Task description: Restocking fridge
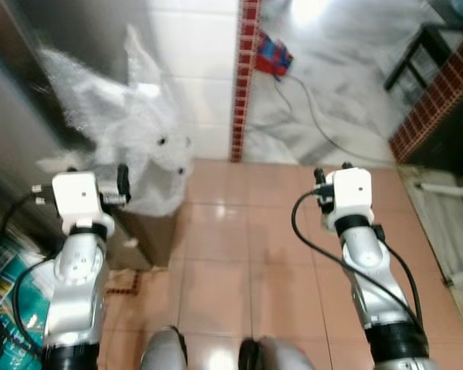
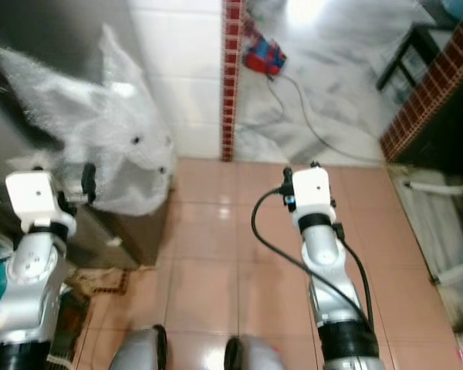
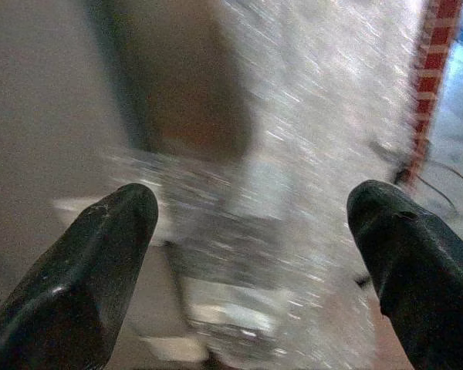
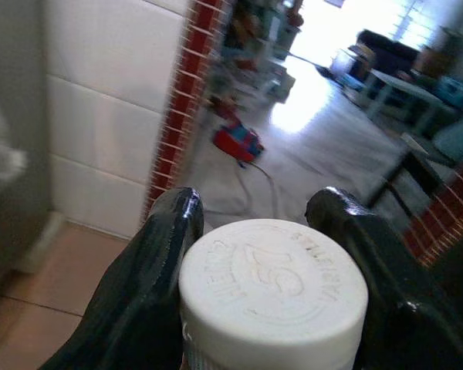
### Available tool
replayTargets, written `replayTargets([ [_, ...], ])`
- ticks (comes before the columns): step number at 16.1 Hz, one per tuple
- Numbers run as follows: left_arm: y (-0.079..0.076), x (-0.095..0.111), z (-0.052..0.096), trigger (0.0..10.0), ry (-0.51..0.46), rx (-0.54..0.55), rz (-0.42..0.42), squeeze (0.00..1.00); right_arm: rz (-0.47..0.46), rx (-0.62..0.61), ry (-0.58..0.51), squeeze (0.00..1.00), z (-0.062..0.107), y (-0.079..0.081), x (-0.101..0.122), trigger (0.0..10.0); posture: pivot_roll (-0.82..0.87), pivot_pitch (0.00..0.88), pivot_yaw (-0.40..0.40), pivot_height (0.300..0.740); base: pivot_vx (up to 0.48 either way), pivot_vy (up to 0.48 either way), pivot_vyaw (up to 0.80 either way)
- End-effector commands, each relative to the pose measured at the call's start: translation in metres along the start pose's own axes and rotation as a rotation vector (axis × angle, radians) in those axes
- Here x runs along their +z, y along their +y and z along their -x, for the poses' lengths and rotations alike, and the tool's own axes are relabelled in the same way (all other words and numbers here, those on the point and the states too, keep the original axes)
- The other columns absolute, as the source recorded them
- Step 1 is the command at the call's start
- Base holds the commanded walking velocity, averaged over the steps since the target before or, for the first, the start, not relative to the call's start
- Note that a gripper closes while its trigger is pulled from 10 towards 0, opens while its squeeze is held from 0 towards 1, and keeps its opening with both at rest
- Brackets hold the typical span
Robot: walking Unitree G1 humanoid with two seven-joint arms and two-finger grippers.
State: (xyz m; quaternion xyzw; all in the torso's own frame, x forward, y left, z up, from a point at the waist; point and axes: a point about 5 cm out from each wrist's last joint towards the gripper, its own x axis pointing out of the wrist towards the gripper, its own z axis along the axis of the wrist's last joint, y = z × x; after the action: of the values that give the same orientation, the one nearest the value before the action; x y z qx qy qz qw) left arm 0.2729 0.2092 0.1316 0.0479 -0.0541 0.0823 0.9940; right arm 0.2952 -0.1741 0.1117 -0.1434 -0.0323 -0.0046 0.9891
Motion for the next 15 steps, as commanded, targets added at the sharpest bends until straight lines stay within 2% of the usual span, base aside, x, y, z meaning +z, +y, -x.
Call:
replayTargets([
  [1,0.008,-0.004,-0.002,10.0,0.013,0.017,-0.022,0.0,-0.003,0.011,-0.051,0.0,-0.001,0.002,0.01,10.0,0.07,0.12,-0.009,0.74,0.0,0.0,0.79],
  [2,0.008,-0.003,-0.004,10.0,0.01,0.002,-0.024,0.0,-0.003,0.011,-0.05,0.0,-0.001,0.002,0.01,10.0,0.06,0.12,-0.011,0.74,0.0,0.0,0.66],
  [6,0.002,0.002,-0.02,10.0,-0.004,-0.103,-0.042,0.0,-0.013,0.01,-0.049,0.0,-0.001,0.0,0.01,10.0,0.05,0.126,-0.015,0.74,0.0,0.0,0.0],
  [7,0.002,0.002,-0.023,10.0,-0.001,-0.106,-0.03,0.0,-0.013,0.011,-0.05,0.0,-0.001,-0.001,0.01,10.0,0.05,0.129,-0.017,0.74,0.0,0.0,0.0],
  [9,-0.002,0.002,-0.031,10.0,0.028,-0.142,0.07,0.0,-0.022,0.019,-0.048,0.0,0.0,-0.001,0.01,10.0,0.04,0.135,-0.025,0.74,0.0,0.0,0.0],
  [10,-0.007,0.004,-0.035,10.0,0.017,-0.195,0.09,0.0,-0.026,0.023,-0.048,0.0,0.001,-0.001,0.01,10.0,0.04,0.139,-0.028,0.74,0.0,0.0,0.0],
  [12,-0.011,0.008,-0.042,10.0,-0.005,-0.204,0.079,0.0,-0.025,0.028,-0.049,0.0,0.002,-0.002,0.011,10.0,0.02,0.145,-0.032,0.74,0.0,0.0,0.0],
  [15,-0.022,0.01,-0.051,10.0,-0.014,-0.219,0.127,0.0,-0.023,0.044,-0.042,0.0,0.005,-0.004,0.011,10.0,0.0,0.158,-0.049,0.74,0.0,0.0,0.0],
])
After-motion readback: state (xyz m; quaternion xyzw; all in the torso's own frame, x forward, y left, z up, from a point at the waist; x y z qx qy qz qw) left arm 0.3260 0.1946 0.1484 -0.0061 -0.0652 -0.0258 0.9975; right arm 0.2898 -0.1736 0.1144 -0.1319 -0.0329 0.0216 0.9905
